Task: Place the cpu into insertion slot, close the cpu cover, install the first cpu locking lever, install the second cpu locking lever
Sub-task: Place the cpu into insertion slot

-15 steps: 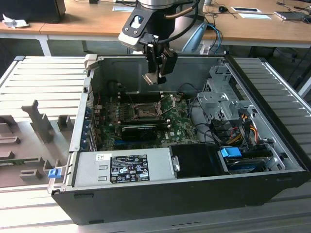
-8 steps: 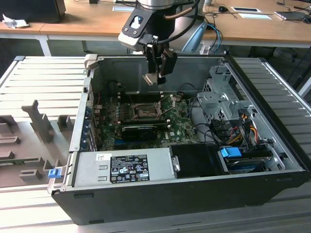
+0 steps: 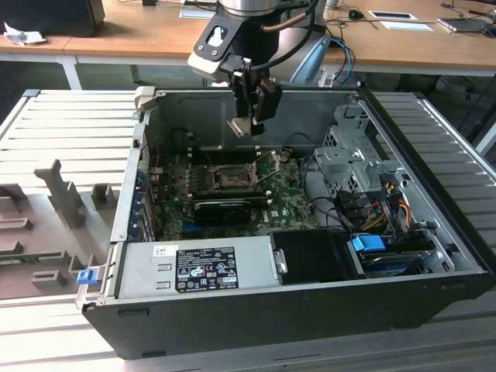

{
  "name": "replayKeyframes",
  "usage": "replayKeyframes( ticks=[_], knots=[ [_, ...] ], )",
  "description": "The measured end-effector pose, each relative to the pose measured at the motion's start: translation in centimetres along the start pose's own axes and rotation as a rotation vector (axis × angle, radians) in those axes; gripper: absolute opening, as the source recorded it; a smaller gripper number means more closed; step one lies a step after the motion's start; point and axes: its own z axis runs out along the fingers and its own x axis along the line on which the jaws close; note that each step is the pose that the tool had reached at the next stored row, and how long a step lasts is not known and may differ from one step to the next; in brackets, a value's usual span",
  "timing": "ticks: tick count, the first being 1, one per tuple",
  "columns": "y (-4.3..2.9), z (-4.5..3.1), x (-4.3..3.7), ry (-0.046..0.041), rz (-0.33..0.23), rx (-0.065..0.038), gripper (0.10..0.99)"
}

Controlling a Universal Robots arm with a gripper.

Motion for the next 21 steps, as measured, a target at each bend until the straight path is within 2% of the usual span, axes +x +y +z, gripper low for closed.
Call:
replayKeyframes(
  ticks=[21],
  knots=[
    [-0.03, 0.30, 0.00, -0.0030, 0.034, -0.001, 0.529]
  ],
)
